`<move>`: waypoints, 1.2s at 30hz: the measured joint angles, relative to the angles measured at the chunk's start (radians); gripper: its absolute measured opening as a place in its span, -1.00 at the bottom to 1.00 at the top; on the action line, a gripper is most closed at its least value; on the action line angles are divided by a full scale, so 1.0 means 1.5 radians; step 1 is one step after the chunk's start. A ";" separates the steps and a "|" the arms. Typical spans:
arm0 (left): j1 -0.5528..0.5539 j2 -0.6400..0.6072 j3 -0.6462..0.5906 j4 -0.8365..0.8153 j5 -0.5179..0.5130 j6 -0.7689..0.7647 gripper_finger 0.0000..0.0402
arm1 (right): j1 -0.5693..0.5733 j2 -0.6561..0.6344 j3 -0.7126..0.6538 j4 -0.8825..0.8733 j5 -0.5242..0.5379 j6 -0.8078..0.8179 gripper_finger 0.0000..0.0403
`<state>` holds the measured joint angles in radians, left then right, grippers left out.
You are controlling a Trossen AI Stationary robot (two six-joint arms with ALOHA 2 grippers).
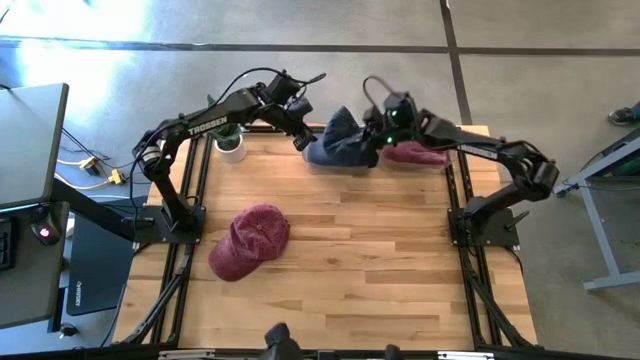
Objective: Pick & Place hat
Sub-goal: Put the dark blue cap into the left transparent bin
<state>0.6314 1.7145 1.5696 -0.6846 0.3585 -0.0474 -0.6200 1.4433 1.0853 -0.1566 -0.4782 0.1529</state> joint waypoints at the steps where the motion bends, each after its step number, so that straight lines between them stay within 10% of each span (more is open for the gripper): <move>1: 0.007 0.001 0.000 0.011 -0.010 -0.016 -0.14 | -0.007 -0.005 0.015 0.003 -0.004 0.001 -0.99; 14: 0.113 0.160 -0.001 0.322 0.043 -0.164 -0.95 | -0.054 -0.008 0.071 -0.010 0.076 0.070 -0.99; 22: 0.057 0.228 -0.001 0.424 0.195 -0.220 -0.99 | -0.017 -0.008 0.071 -0.032 0.075 0.090 -0.99; 32: -0.014 0.226 0.000 0.400 0.204 -0.071 -1.00 | -0.019 0.021 0.071 -0.083 0.243 0.122 -0.99; 36: -0.008 0.218 0.000 0.393 0.217 -0.087 -1.00 | -0.048 0.071 0.071 -0.030 0.194 0.125 -0.99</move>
<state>0.6190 2.0414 1.5695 -0.0949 0.6847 -0.1786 -0.6916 1.5497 1.1923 -0.2011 -0.1870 0.3401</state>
